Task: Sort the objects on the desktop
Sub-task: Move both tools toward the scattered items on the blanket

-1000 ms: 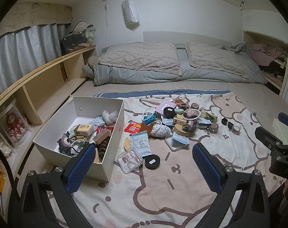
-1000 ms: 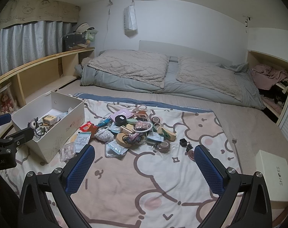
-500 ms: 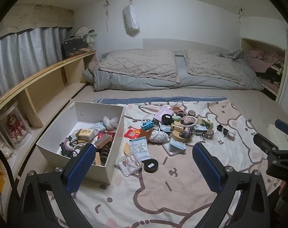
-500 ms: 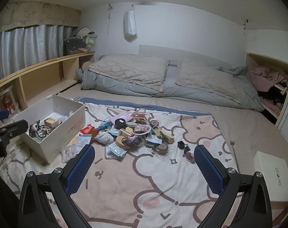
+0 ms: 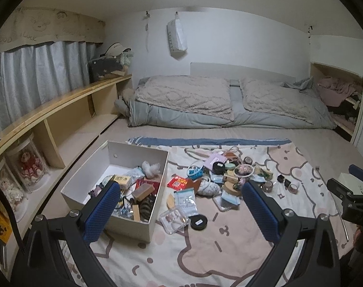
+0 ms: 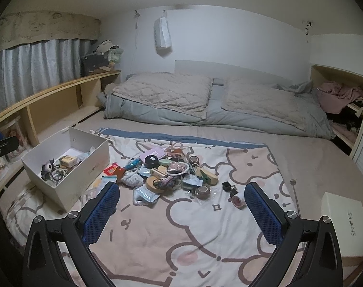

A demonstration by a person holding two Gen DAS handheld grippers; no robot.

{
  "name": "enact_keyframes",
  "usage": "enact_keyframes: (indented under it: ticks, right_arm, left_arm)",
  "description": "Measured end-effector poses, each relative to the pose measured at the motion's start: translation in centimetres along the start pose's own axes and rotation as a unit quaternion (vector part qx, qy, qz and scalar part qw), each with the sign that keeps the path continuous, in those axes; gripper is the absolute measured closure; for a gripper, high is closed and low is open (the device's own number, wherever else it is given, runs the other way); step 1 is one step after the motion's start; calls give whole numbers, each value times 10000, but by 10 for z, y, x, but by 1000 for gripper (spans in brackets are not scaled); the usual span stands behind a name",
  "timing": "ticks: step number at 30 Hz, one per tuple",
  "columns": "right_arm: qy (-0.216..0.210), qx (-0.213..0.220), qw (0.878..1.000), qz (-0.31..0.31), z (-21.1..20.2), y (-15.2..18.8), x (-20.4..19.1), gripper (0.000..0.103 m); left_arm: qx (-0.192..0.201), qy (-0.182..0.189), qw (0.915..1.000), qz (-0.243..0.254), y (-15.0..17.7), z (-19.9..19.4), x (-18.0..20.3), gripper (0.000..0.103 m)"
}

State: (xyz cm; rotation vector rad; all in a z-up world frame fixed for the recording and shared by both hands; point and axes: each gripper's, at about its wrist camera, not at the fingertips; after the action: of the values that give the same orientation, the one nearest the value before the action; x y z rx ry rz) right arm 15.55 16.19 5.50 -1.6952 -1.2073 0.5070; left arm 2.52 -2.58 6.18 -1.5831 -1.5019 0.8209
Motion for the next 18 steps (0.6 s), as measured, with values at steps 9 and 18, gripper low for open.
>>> enact_keyframes:
  ticks: [9,18]
  right_arm:
    - [47,70,9996,258,10,-31,16,0]
    - [96,136,9995,287,53,-46,18,0]
  left_arm:
    - [194,282,9993,-178,-6,21,4,0]
    - [54,135,9994,-298,24,68,13,0]
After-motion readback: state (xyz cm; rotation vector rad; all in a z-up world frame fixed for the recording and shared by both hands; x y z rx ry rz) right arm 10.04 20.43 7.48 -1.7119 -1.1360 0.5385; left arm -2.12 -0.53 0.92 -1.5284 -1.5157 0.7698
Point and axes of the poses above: each gripper's, at about its wrist camera, not at the fingertips, and z roughly the way its jaws point, x to its right, y to its underside, and after that the axes turned 8 degrees about y, right-handed
